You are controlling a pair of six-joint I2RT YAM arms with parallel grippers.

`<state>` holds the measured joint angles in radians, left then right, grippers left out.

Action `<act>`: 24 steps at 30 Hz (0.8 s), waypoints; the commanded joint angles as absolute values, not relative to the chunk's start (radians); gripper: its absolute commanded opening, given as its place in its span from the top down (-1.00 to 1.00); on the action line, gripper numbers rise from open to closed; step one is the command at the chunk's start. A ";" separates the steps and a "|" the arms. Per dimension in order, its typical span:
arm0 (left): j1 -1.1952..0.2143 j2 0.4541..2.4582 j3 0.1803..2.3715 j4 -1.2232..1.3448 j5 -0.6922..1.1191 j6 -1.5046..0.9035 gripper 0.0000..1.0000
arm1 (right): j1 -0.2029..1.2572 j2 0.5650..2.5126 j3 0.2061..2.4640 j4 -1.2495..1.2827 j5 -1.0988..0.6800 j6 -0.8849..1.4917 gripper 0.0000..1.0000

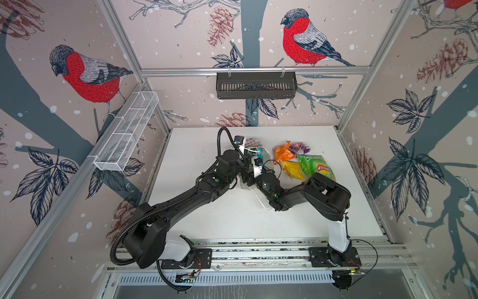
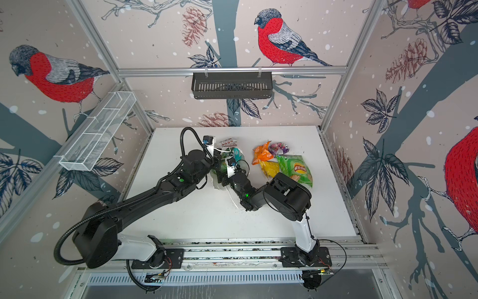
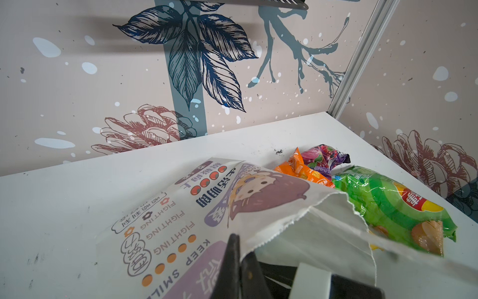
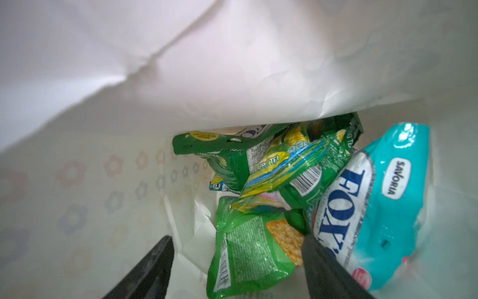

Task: Take the snacks out of the paper bag
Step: Pick up the snack from the paper bag.

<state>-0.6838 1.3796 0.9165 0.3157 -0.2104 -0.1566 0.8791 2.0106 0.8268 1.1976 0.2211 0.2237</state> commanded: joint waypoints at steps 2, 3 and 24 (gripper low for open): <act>-0.684 1.359 0.912 0.350 -0.199 -0.161 1.00 | 0.870 2.001 0.854 1.154 0.200 0.222 -0.62; -0.684 1.356 0.910 0.349 -0.198 -0.163 1.00 | 0.865 1.998 0.856 1.154 0.188 0.242 -0.64; -0.686 1.345 0.897 0.356 -0.191 -0.167 1.00 | 0.852 2.031 1.009 0.922 0.324 0.391 -0.74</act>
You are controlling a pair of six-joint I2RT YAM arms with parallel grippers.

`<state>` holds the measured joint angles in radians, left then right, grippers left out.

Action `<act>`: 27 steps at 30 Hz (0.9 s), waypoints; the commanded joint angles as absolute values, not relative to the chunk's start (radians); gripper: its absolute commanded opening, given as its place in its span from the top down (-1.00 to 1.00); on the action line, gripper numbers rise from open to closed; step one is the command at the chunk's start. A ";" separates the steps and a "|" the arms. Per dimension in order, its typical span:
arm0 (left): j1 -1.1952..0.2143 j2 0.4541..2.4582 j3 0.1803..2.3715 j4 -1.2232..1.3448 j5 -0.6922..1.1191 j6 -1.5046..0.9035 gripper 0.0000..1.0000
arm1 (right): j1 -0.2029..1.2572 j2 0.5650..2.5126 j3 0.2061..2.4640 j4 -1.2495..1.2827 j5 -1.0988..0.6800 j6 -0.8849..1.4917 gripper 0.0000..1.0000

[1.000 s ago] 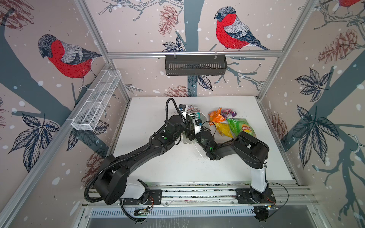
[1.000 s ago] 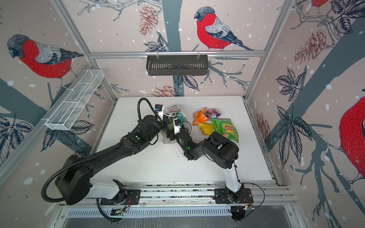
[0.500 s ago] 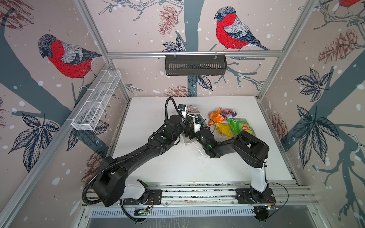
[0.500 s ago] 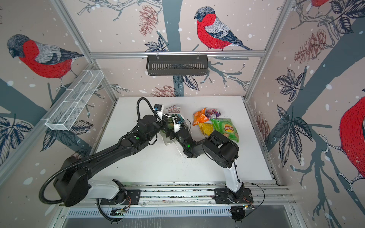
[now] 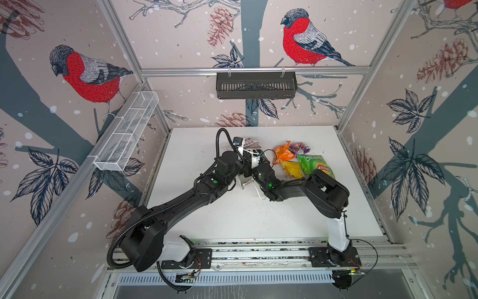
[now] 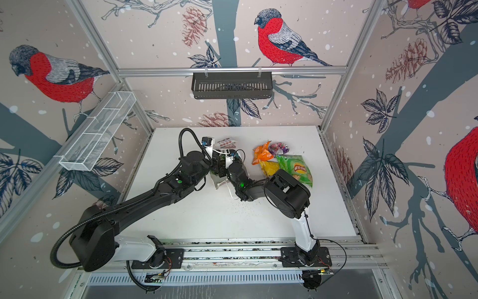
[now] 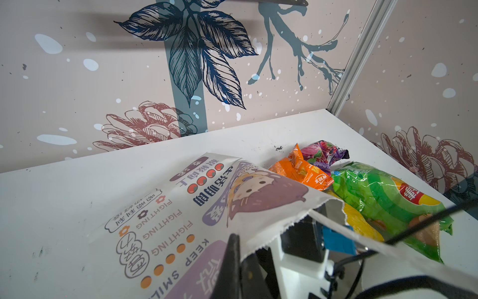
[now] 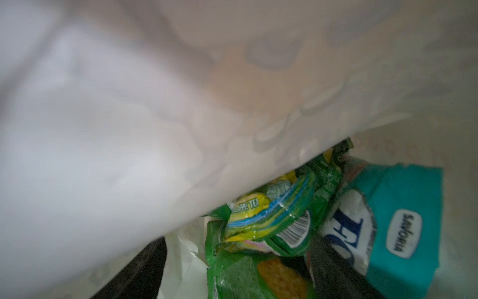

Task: Take the snacks out of the paper bag
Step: Pick up the snack from the paper bag.

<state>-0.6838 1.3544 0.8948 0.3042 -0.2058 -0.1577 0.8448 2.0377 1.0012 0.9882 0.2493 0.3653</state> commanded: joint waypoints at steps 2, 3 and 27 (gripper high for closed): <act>-0.686 1.345 0.896 0.358 -0.195 -0.167 1.00 | 0.856 2.022 1.003 0.903 0.360 0.404 -0.74; -0.686 1.345 0.894 0.360 -0.194 -0.167 1.00 | 0.853 2.020 0.999 0.901 0.361 0.411 -0.74; -0.686 1.380 0.905 0.367 -0.153 -0.155 1.00 | 0.866 2.135 1.023 1.175 0.393 0.352 -0.74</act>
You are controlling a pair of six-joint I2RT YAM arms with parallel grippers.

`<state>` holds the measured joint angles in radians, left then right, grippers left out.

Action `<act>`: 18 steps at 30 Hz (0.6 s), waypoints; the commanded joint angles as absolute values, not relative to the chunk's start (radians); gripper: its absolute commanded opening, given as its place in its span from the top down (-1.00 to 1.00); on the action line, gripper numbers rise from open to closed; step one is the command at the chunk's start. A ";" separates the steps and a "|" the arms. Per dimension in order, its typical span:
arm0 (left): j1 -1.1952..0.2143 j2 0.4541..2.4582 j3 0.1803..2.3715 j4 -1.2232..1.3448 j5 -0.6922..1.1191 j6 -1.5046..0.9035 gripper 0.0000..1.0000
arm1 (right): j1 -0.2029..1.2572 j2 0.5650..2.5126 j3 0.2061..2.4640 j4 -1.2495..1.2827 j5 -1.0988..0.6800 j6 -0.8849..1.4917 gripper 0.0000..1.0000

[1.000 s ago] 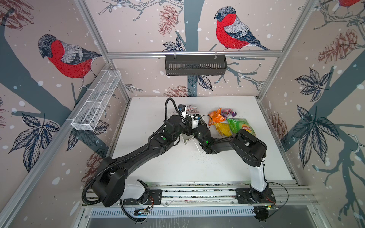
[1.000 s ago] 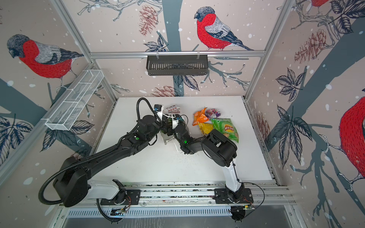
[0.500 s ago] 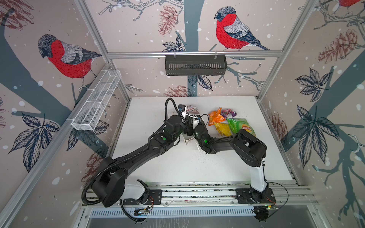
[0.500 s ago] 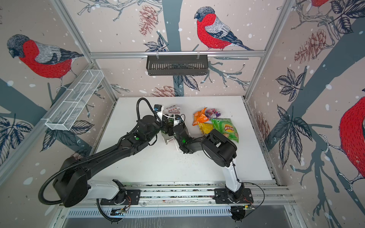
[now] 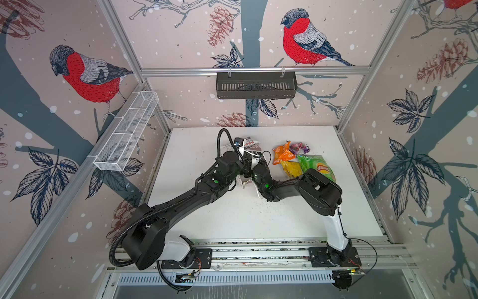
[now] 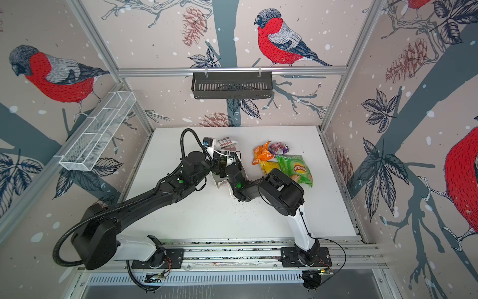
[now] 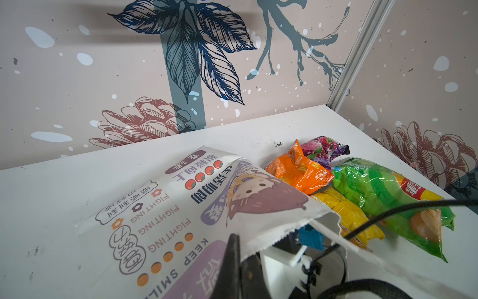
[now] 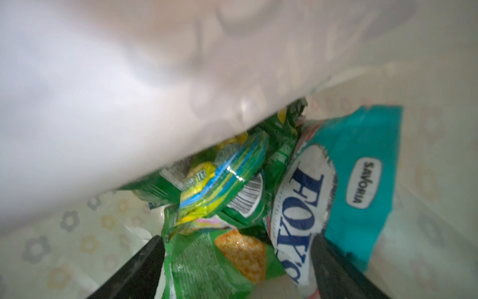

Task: Take the snacks out of the paper bag
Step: Pick up the snack from the paper bag.

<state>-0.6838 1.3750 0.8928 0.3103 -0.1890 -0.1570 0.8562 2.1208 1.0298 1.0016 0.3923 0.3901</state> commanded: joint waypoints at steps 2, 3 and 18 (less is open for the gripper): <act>-0.686 1.382 0.910 0.361 -0.148 -0.154 1.00 | 0.878 2.148 1.040 1.208 0.407 0.338 -0.62; -0.686 1.381 0.911 0.359 -0.147 -0.153 1.00 | 0.881 2.155 1.061 1.204 0.408 0.335 -0.59; -0.685 1.381 0.905 0.371 -0.136 -0.140 1.00 | 0.875 2.237 1.221 0.978 0.481 0.451 -0.47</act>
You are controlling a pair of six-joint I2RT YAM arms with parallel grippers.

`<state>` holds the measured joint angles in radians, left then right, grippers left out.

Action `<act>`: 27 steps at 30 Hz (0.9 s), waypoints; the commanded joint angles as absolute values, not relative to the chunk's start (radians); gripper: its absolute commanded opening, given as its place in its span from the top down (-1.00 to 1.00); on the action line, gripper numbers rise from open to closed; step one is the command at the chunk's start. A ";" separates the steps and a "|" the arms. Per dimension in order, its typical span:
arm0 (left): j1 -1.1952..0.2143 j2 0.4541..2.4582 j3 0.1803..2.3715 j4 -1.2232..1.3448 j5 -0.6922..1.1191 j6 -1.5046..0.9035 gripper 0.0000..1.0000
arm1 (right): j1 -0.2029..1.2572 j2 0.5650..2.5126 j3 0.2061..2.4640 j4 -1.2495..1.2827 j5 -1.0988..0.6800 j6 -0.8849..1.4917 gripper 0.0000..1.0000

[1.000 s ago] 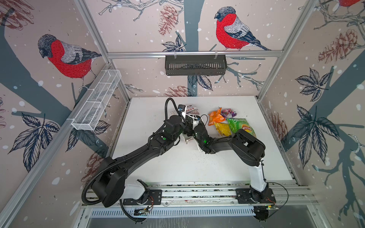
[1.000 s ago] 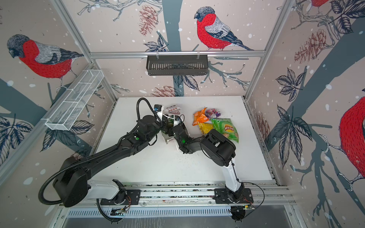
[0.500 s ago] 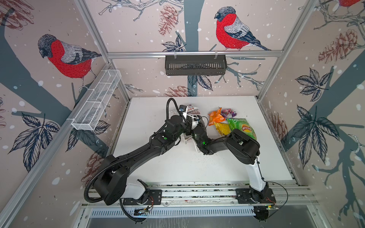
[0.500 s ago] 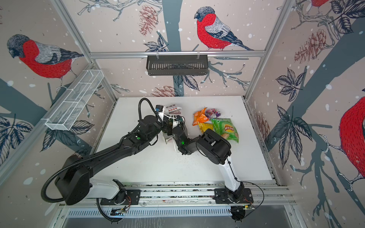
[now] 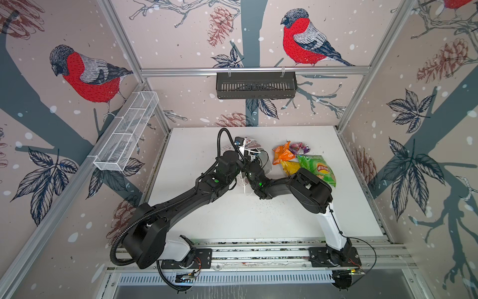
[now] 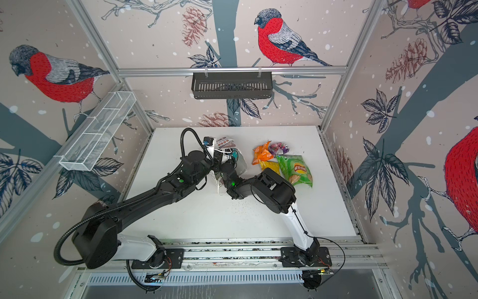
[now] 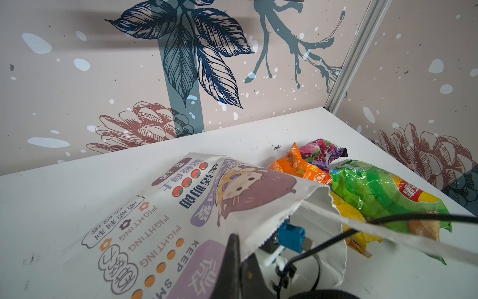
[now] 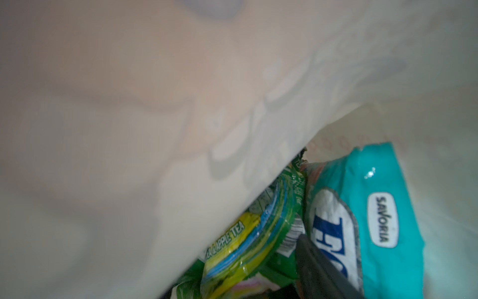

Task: Take the snacks out of the paper bag
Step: Pick up the snack from the paper bag.

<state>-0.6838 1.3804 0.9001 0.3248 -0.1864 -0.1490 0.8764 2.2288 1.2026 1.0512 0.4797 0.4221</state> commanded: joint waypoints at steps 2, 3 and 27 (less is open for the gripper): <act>-0.685 1.379 0.904 0.372 -0.146 -0.137 1.00 | 0.870 2.237 1.241 0.934 0.454 0.470 -0.46; -0.684 1.378 0.902 0.372 -0.150 -0.135 1.00 | 0.867 2.239 1.250 0.917 0.449 0.482 -0.47; -0.675 1.374 0.878 0.376 -0.264 -0.127 1.00 | 0.850 2.243 1.199 1.022 0.317 0.421 0.98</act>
